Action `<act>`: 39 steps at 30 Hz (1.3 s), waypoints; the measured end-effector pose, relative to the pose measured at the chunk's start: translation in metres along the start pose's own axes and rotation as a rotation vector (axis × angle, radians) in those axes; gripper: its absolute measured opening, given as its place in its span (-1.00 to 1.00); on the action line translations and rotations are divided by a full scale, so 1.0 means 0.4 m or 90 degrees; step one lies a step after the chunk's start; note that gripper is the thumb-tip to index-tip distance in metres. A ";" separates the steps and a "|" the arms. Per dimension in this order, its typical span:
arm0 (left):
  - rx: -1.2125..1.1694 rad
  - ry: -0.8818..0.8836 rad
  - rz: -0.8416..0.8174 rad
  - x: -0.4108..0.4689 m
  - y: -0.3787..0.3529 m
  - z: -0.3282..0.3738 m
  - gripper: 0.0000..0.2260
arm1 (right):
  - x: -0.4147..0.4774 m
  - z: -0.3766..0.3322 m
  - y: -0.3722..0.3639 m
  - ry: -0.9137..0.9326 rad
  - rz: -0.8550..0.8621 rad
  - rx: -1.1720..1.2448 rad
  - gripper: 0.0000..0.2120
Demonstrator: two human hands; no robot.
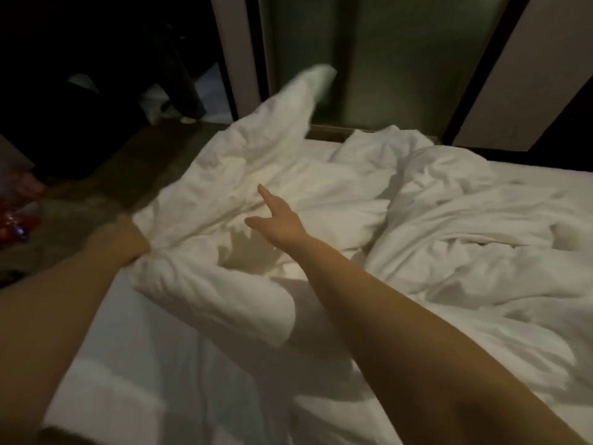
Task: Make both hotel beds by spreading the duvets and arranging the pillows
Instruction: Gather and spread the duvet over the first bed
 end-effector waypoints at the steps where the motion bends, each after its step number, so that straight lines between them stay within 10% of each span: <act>1: -0.027 0.002 -0.085 -0.179 0.145 0.056 -0.35 | 0.008 0.014 -0.017 -0.010 -0.019 -0.038 -0.33; 11: -0.058 -0.271 0.058 -0.536 0.428 0.644 -0.37 | -0.087 0.119 0.225 -0.140 0.225 -0.258 -0.40; 23: -0.041 -0.585 -0.076 -0.984 0.394 1.407 -0.14 | -0.420 0.459 0.886 -0.197 0.476 -0.301 -0.14; 28: -0.011 -0.559 -0.104 -1.075 0.359 1.508 -0.06 | -0.510 0.555 0.996 -0.337 0.546 -0.123 -0.01; 33: 0.092 -0.555 0.053 -1.090 0.331 1.532 -0.53 | -0.551 0.635 1.013 -0.463 0.483 0.036 0.01; 39: -0.155 -0.441 0.072 -0.960 0.478 1.468 -0.63 | -0.563 0.654 1.025 -0.455 0.490 0.047 0.02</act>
Point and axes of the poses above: each hand's wrist, its own x-axis towards the middle knuckle, its own y-axis out of the back of the hand, z = x × y, the point moved 1 cm from there along x, towards the middle knuckle, and after that the axes turned 14 degrees about x, right-handed, at the moved point
